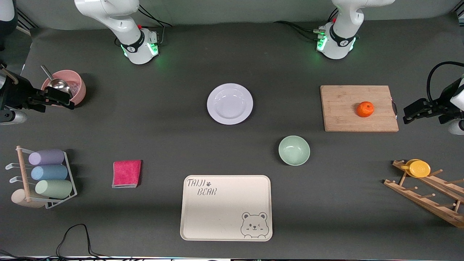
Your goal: Place orange and plate with both arms
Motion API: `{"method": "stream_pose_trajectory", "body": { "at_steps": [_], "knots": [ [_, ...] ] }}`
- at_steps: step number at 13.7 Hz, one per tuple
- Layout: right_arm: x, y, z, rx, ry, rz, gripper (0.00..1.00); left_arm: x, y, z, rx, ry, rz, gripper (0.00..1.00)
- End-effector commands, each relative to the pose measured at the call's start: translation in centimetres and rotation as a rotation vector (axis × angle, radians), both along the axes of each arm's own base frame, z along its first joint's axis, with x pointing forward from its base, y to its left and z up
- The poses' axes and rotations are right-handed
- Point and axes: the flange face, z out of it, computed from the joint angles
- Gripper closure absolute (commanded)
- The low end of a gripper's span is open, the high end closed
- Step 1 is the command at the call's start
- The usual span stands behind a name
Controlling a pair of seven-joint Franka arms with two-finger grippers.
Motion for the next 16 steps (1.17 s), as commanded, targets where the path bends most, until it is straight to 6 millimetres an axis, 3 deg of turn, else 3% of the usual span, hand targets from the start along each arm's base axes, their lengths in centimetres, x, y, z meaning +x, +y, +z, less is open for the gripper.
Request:
{"method": "stream_pose_trajectory", "body": {
  "at_steps": [1, 10, 16],
  "knots": [
    [0.1, 0.2, 0.4, -0.014, 0.0, -0.022, 0.0, -0.3, -0.2, 0.6, 0.007, 0.007, 0.005, 0.0],
    [-0.2, -1.7, 0.8, -0.01, 0.002, -0.043, 0.0, -0.7, -0.1, 0.7, 0.009, 0.027, -0.002, 0.0],
    [-0.4, -1.8, 1.3, -0.005, -0.002, -0.06, 0.0, -1.1, 0.3, 1.1, 0.009, 0.025, 0.008, 0.0]
  ]
}}
